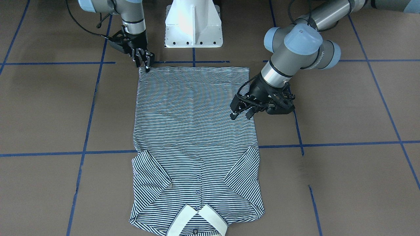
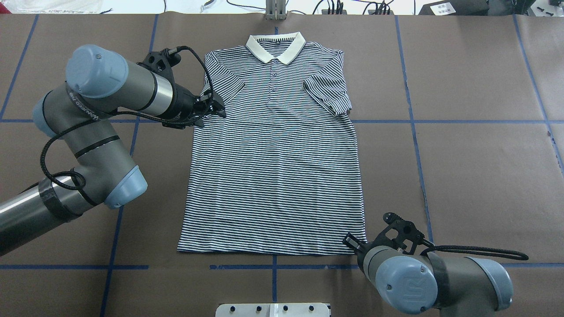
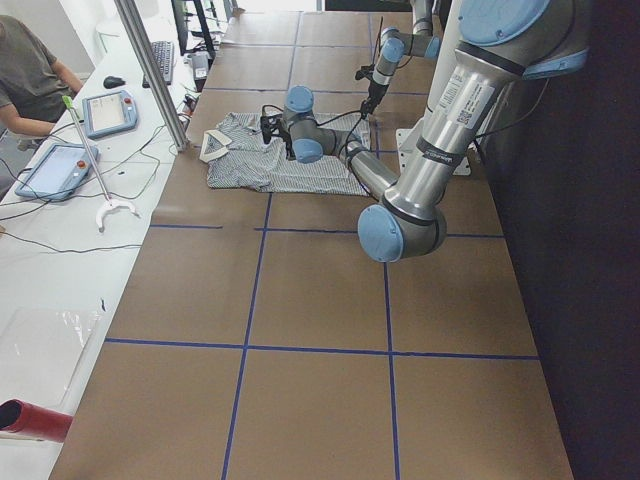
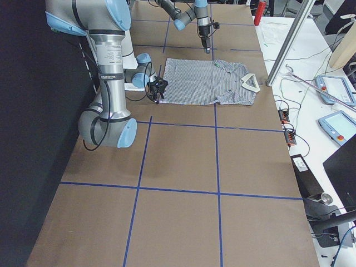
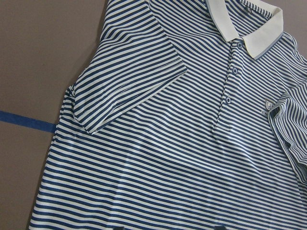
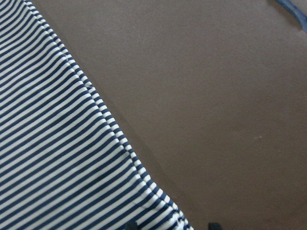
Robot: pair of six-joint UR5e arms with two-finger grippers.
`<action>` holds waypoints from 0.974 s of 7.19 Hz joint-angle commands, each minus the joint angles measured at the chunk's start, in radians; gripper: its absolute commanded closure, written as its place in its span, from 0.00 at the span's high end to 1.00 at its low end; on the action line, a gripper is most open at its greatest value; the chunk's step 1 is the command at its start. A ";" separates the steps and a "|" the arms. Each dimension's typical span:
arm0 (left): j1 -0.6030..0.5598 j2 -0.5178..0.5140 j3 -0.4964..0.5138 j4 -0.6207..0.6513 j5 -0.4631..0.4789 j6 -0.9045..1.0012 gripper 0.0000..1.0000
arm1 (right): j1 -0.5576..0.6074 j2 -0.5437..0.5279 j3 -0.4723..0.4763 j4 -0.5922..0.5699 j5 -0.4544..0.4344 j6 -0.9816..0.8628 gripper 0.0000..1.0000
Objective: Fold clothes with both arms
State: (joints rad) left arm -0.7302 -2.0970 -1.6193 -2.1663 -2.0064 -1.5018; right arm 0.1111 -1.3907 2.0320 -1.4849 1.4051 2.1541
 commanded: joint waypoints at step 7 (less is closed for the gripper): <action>0.002 0.026 -0.025 0.000 0.032 -0.009 0.70 | -0.002 0.002 0.013 0.000 0.011 0.000 0.00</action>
State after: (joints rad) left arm -0.7292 -2.0822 -1.6374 -2.1660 -1.9826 -1.5102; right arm 0.1090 -1.3905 2.0404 -1.4851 1.4157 2.1537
